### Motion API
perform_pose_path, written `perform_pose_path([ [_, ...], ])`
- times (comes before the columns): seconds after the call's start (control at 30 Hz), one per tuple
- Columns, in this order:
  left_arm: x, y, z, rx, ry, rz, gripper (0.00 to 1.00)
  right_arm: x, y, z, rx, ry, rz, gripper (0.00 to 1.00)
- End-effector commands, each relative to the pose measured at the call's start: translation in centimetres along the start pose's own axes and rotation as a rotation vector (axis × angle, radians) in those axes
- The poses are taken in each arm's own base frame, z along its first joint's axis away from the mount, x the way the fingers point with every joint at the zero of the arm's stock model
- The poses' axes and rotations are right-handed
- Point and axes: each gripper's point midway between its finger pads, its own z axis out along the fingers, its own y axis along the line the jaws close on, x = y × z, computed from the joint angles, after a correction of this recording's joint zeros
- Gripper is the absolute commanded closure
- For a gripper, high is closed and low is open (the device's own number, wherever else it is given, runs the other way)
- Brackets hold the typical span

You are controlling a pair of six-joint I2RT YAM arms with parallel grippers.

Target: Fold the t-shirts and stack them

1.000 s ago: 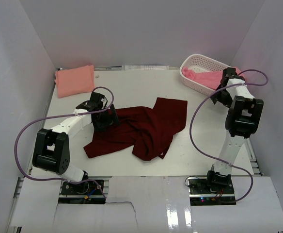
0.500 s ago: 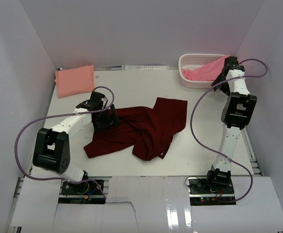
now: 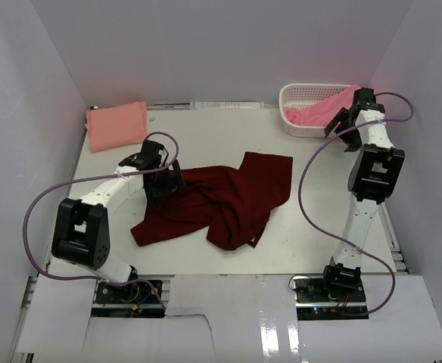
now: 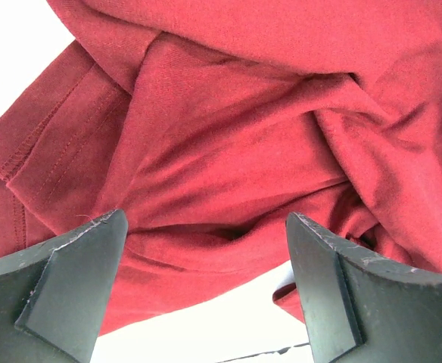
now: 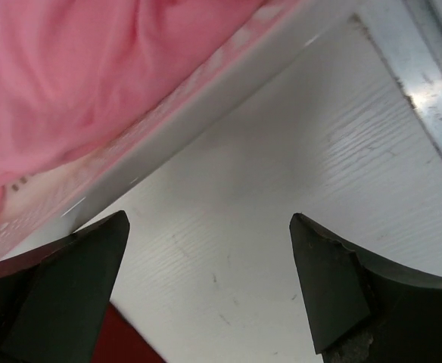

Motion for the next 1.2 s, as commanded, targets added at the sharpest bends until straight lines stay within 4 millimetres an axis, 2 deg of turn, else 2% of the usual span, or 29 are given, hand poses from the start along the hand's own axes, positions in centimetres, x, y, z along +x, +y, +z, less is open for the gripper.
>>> perform_pose_path([
  [0.0, -2.0, -1.3, -2.2, 0.030, -0.073, 0.016, 0.03, -3.1, 7.0, -6.3, -0.265, -0.178, -0.089, 0.07],
  [0.03, -2.4, -1.4, -2.6, 0.024, -0.084, 0.018, 0.03, -2.6, 7.2, -7.1, -0.276, -0.178, -0.119, 0.07],
  [0.07, -2.7, -1.5, -2.8, 0.022, -0.092, 0.024, 0.03, -2.5, 7.9, -9.5, -0.309, -0.195, -0.141, 0.08],
  [0.1, -2.9, -1.5, -3.0, 0.019, -0.099, 0.026, 0.03, -0.5, 8.4, -9.8, -0.317, -0.165, -0.176, 0.08],
  [0.13, -3.3, -1.6, -3.3, 0.016, -0.111, 0.027, 0.03, 0.5, 8.9, -10.7, -0.341, -0.160, -0.214, 0.08],
  [0.17, -3.4, -1.7, -3.5, 0.016, -0.116, 0.031, 0.03, 1.7, 10.7, -13.4, -0.398, -0.183, -0.268, 0.08],
  [0.23, -3.8, -1.9, -3.9, 0.021, -0.124, 0.032, 0.02, 4.8, 11.7, -15.3, -0.441, -0.150, -0.347, 0.08],
  [0.27, -4.1, -2.1, -4.1, 0.027, -0.133, 0.032, 0.02, 6.9, 12.8, -15.8, -0.457, -0.126, -0.398, 0.09],
  [0.3, -4.2, -2.3, -4.2, 0.030, -0.137, 0.034, 0.02, 10.0, 14.1, -16.4, -0.466, -0.081, -0.463, 0.09],
  [0.33, -4.4, -2.3, -4.2, 0.029, -0.139, 0.033, 0.02, 11.9, 13.9, -16.0, -0.446, -0.046, -0.496, 0.09],
  [0.37, -4.6, -2.4, -4.4, 0.030, -0.144, 0.033, 0.02, 14.2, 14.7, -16.6, -0.469, -0.022, -0.559, 0.08],
  [0.47, -5.1, -2.3, -4.0, 0.018, -0.144, 0.034, 0.02, 18.6, 14.4, -15.5, -0.479, 0.070, -0.623, 0.07],
  [0.57, -6.0, -1.7, -3.9, 0.024, -0.142, 0.016, 0.02, 20.2, 13.3, -14.1, -0.464, 0.116, -0.640, 0.06],
  [0.8, -10.2, 0.8, -5.3, 0.029, -0.193, -0.038, 0.02, 20.0, 12.8, -12.5, -0.403, 0.129, -0.657, 0.02],
  [0.83, -11.1, 1.3, -5.8, 0.021, -0.207, -0.051, 0.02, 20.1, 12.6, -11.9, -0.391, 0.141, -0.658, 0.09],
  [0.9, -11.6, 1.8, -5.7, 0.013, -0.208, -0.057, 0.02, 20.2, 12.6, -11.3, -0.383, 0.145, -0.662, 0.16],
  [0.93, -12.2, 2.0, -5.9, 0.012, -0.218, -0.063, 0.02, 20.2, 12.4, -10.4, -0.354, 0.149, -0.658, 0.18],
  [1.13, -12.7, 2.3, -5.5, 0.010, -0.211, -0.070, 0.02, 19.6, 11.3, -7.2, -0.235, 0.140, -0.658, 0.20],
  [1.17, -12.7, 2.4, -5.5, 0.007, -0.211, -0.069, 0.02, 19.4, 11.3, -6.9, -0.224, 0.131, -0.659, 0.24],
])
